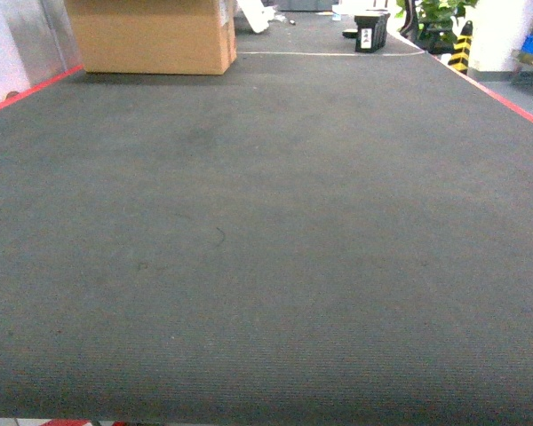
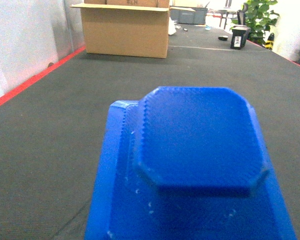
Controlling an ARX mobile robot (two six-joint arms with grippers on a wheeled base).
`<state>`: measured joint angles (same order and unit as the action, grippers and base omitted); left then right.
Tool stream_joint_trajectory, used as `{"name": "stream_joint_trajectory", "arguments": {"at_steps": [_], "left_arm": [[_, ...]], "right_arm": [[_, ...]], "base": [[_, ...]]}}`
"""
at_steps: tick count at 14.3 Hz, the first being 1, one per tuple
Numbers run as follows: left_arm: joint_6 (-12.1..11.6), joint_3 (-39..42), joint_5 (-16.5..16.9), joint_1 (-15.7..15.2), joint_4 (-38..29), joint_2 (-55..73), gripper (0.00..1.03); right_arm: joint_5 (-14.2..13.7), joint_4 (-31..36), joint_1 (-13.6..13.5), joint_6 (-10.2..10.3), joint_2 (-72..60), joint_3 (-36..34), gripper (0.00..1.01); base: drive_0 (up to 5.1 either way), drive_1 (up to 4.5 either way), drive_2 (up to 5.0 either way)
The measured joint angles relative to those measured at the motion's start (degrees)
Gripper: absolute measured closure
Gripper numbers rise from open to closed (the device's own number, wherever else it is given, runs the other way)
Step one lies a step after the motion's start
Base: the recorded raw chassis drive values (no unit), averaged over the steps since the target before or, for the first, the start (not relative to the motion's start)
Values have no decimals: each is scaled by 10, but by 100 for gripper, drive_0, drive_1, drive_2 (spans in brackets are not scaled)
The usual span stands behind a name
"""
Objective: Sort blue parts and orange caps into right shelf containers
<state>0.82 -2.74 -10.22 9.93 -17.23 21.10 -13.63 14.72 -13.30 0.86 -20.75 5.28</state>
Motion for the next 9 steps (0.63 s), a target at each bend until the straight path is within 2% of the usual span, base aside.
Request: {"name": "stream_joint_trajectory", "arguments": {"at_steps": [2, 3, 4, 5, 6, 7, 8, 9], "left_arm": [[0, 3, 23, -23, 16, -30, 60], [0, 4, 45, -38, 28, -42, 60], [0, 19, 86, -76, 10, -53, 60], [-1, 21, 91, -103, 32, -63, 60], [-1, 21, 94, -104, 34, -70, 60], [-2, 21, 102, -101, 42, -82, 60], [-2, 21, 102, -98, 47, -88, 60], [-2, 21, 102, -98, 60, -96, 60]], "right_arm": [[31, -13, 30, -1, 29, -10, 56], [43, -22, 42, -2, 40, -15, 56], [52, -27, 52, -3, 49, -19, 56], [63, -33, 60, -3, 58, -23, 56], [108, -42, 98, -5, 70, -25, 56], [129, -45, 125, -5, 78, -27, 56], [126, -49, 138, -4, 85, -29, 56], [136, -57, 136, -5, 93, -32, 56]], "base": [[0, 0, 0], [0, 0, 0], [0, 0, 0], [0, 0, 0], [0, 0, 0], [0, 0, 0], [0, 0, 0], [0, 0, 0]]}}
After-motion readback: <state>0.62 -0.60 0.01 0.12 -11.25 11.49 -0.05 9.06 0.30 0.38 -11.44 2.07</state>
